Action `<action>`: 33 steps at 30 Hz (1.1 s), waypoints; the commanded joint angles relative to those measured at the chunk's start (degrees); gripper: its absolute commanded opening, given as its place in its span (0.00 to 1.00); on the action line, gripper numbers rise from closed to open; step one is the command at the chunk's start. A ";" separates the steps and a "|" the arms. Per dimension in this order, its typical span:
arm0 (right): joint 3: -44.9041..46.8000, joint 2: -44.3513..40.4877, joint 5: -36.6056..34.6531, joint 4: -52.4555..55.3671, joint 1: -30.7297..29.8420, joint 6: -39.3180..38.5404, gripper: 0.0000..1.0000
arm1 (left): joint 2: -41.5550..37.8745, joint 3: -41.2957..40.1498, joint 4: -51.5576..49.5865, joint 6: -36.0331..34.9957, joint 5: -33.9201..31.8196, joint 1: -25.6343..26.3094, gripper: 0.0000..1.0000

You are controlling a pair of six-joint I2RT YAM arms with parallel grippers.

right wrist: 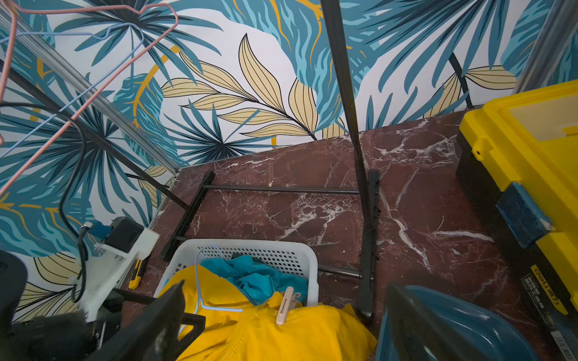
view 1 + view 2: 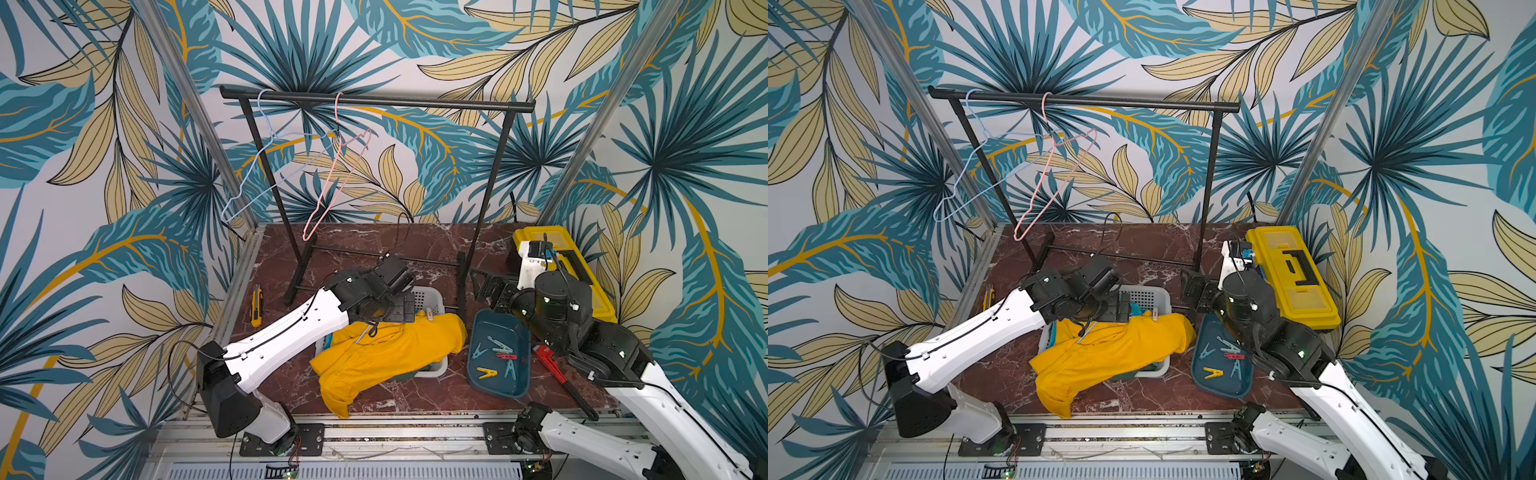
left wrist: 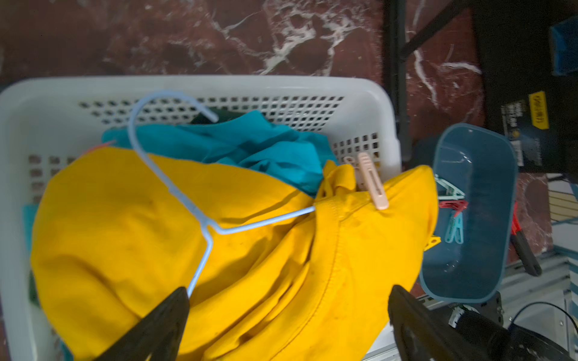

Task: Remove the clothespins securing t-shirts to the hanger
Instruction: Pick up the hanger from the basket.

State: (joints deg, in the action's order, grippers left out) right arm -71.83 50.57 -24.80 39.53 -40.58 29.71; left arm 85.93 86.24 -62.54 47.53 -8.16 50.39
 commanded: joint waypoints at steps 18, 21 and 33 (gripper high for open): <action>4.59 0.75 4.64 -3.58 0.05 1.21 0.99 | 9.06 0.15 -0.86 14.90 1.10 -11.65 0.88; 5.40 0.15 4.07 -3.85 -0.01 0.95 0.99 | 10.83 1.44 -0.87 13.83 4.05 -13.18 0.84; 7.67 -2.39 2.07 -3.38 0.02 3.67 1.00 | 17.28 6.53 -0.92 8.48 7.54 -13.92 0.56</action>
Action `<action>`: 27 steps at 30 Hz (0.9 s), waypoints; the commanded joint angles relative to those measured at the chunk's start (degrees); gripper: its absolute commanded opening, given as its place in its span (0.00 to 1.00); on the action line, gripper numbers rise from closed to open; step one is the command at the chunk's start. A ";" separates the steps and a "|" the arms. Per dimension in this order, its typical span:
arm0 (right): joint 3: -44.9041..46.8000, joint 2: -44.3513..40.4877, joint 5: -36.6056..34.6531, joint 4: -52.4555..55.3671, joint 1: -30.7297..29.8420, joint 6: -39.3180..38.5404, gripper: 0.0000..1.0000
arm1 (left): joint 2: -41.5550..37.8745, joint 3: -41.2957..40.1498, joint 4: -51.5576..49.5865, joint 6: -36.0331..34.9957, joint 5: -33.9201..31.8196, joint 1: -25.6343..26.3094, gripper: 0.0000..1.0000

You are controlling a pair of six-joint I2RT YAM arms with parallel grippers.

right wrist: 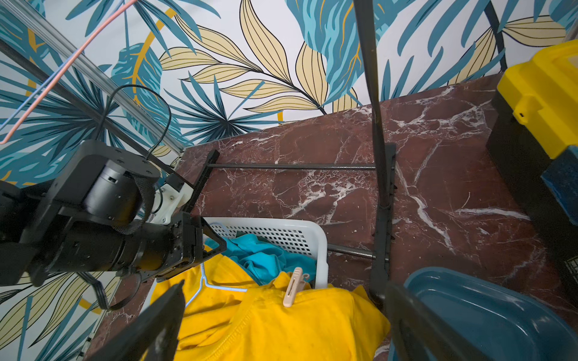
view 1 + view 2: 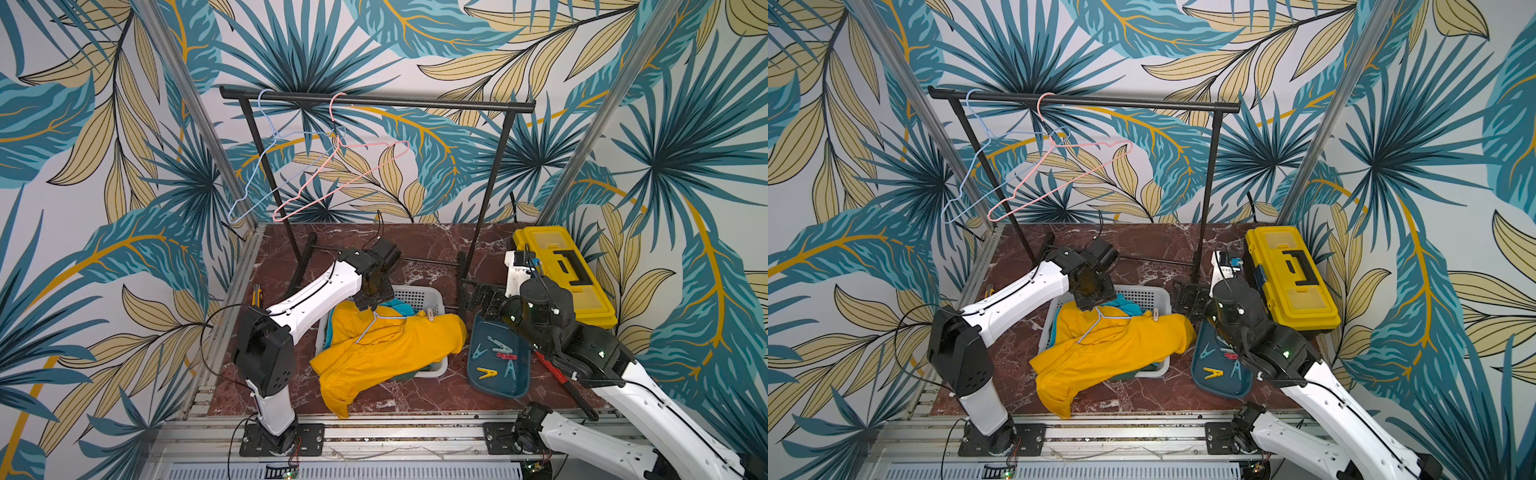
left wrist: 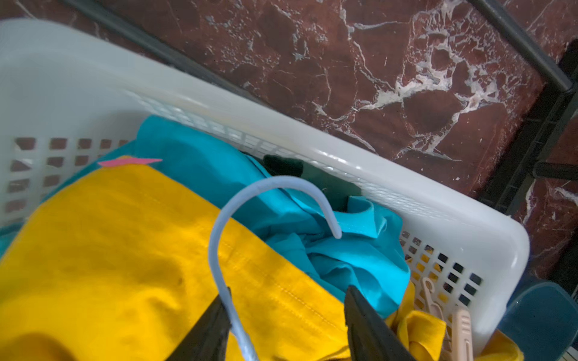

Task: Remove the clothespins securing t-shirts to the hanger
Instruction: Pick up the hanger from the basket.

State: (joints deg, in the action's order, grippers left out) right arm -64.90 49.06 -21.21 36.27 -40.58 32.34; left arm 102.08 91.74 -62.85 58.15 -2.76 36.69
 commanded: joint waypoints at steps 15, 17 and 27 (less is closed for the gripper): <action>1.67 -2.10 -2.17 -0.66 0.00 2.95 1.00 | 1.11 -1.03 -0.67 -4.25 2.25 -0.41 0.10; 1.63 -2.33 -2.32 -0.49 0.03 2.86 1.00 | 0.70 -0.92 -0.66 -4.76 1.54 -0.40 0.09; -2.57 0.26 -0.60 2.17 -0.02 0.79 1.00 | -3.59 1.37 -0.31 -18.05 -8.05 1.89 0.00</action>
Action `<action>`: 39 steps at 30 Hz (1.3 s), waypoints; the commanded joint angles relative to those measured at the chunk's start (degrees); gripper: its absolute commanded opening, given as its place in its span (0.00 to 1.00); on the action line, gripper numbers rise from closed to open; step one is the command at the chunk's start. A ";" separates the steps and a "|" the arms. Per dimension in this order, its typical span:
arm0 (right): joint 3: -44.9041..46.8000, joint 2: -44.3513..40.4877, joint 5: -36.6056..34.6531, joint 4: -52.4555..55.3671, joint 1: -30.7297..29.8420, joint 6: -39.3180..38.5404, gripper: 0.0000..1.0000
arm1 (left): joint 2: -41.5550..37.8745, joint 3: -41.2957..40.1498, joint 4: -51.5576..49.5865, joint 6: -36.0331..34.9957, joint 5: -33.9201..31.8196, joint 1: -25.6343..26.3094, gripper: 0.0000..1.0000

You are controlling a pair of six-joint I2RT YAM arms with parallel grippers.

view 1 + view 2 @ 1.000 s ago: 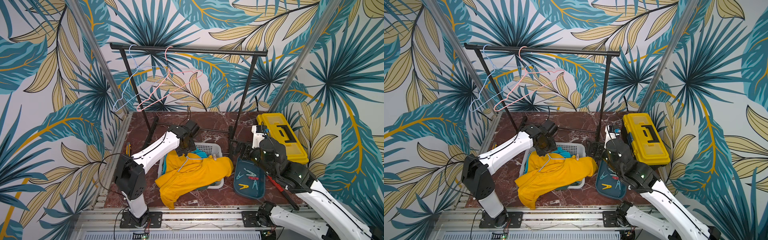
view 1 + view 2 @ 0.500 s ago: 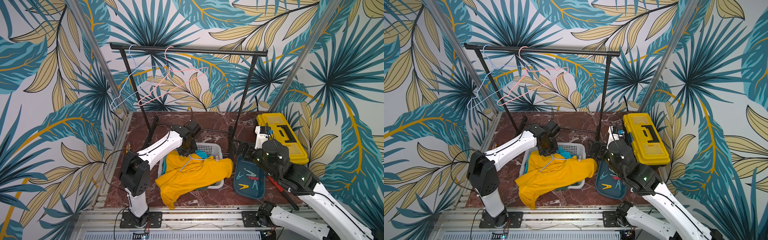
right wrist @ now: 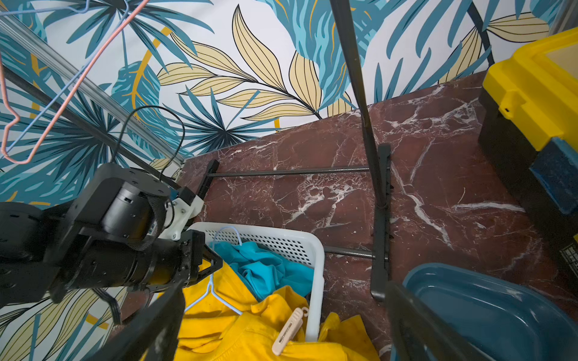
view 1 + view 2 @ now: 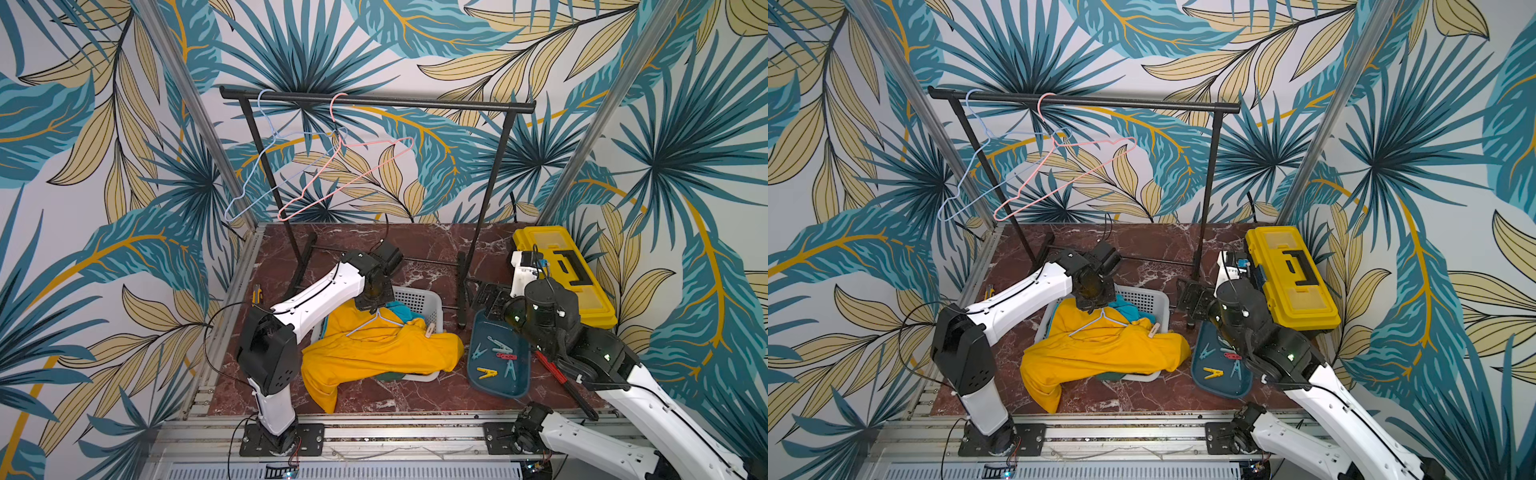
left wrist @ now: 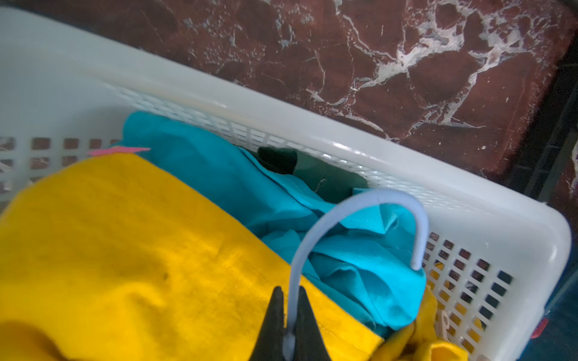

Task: Remove the clothespins securing t-shirts to the hanger
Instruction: Pick up the hanger from the basket.

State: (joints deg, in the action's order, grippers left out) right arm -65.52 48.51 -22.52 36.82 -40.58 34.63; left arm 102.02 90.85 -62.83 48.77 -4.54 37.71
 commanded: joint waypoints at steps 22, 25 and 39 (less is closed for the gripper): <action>-0.05 -0.42 16.20 2.63 0.09 1.07 1.00 | -14.48 7.83 6.68 -30.56 -9.09 2.39 0.00; 2.86 -1.05 23.79 -2.03 0.31 1.11 1.00 | -20.04 2.71 15.75 -35.79 -4.91 2.29 0.00; 9.40 1.65 47.50 -14.20 4.81 0.26 1.00 | -30.55 -7.36 34.28 -40.50 11.35 -1.76 0.00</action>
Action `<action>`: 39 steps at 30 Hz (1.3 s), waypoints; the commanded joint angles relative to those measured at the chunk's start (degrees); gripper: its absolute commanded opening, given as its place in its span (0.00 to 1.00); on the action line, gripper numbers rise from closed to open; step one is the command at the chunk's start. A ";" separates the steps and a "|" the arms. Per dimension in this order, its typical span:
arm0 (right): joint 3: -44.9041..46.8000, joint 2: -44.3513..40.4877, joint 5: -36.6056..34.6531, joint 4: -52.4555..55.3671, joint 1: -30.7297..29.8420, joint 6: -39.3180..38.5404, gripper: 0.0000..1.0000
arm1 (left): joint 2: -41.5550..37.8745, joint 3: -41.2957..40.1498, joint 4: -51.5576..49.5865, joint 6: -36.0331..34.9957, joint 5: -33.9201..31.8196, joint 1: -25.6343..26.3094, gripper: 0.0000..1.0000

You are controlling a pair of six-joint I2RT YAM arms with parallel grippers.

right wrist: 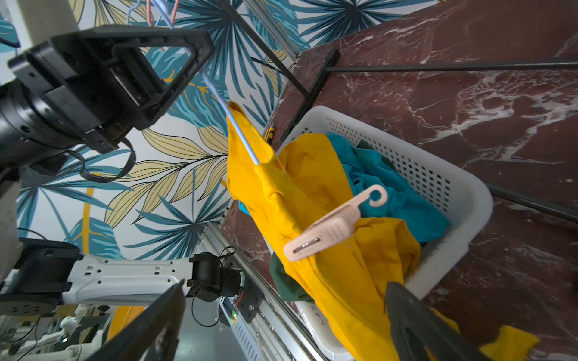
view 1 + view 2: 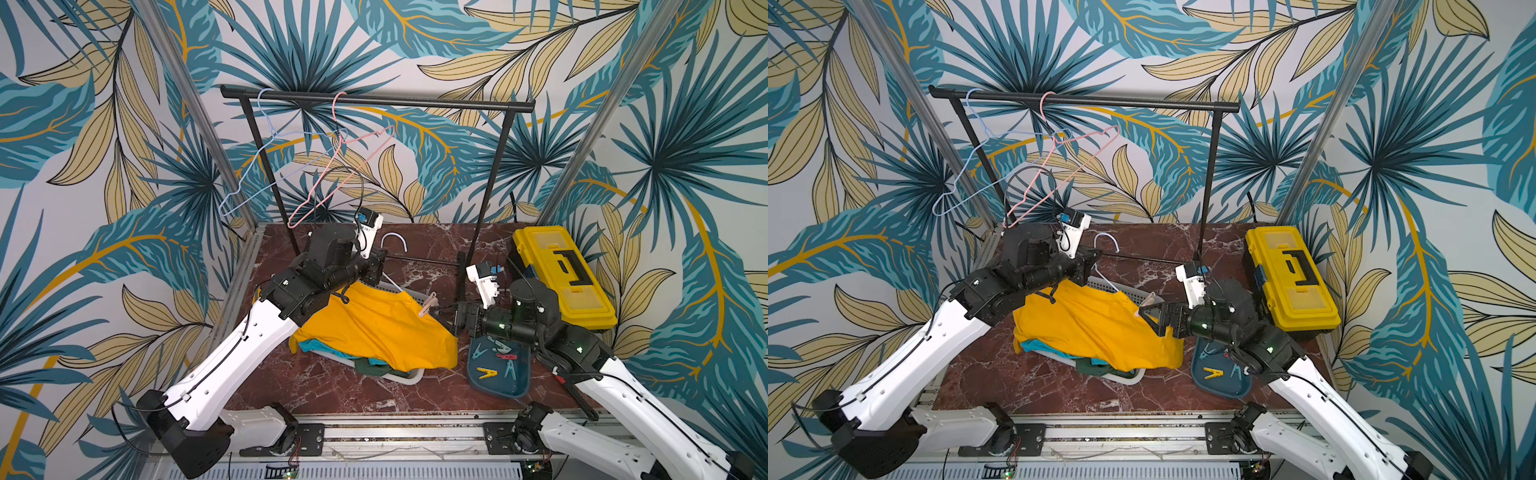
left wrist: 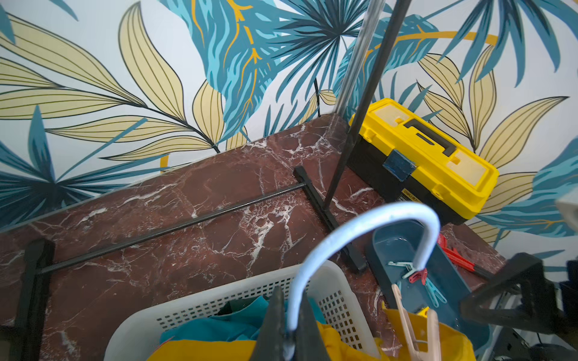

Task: Remove the clothespins securing t-shirts to the hanger
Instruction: Pick up the hanger from the basket, then remove the clothespin from the hanger.

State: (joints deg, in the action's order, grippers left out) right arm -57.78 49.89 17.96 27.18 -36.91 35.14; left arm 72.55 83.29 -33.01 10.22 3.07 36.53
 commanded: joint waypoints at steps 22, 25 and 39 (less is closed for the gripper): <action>7.41 1.65 15.54 -20.30 9.06 1.61 0.94 | -4.50 0.15 4.96 0.42 7.87 -1.00 0.00; 6.64 3.90 17.97 -21.05 9.22 2.31 0.90 | -4.70 -0.29 4.88 0.88 7.79 -1.03 0.00; 4.42 4.41 19.63 -16.73 9.36 0.61 0.78 | -3.94 -0.58 6.47 3.11 8.52 -1.03 0.00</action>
State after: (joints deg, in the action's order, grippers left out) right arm -52.71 55.18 36.60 9.54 -27.77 36.36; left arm 69.23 83.24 -29.87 12.29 10.46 35.88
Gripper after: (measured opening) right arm 0.789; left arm 0.077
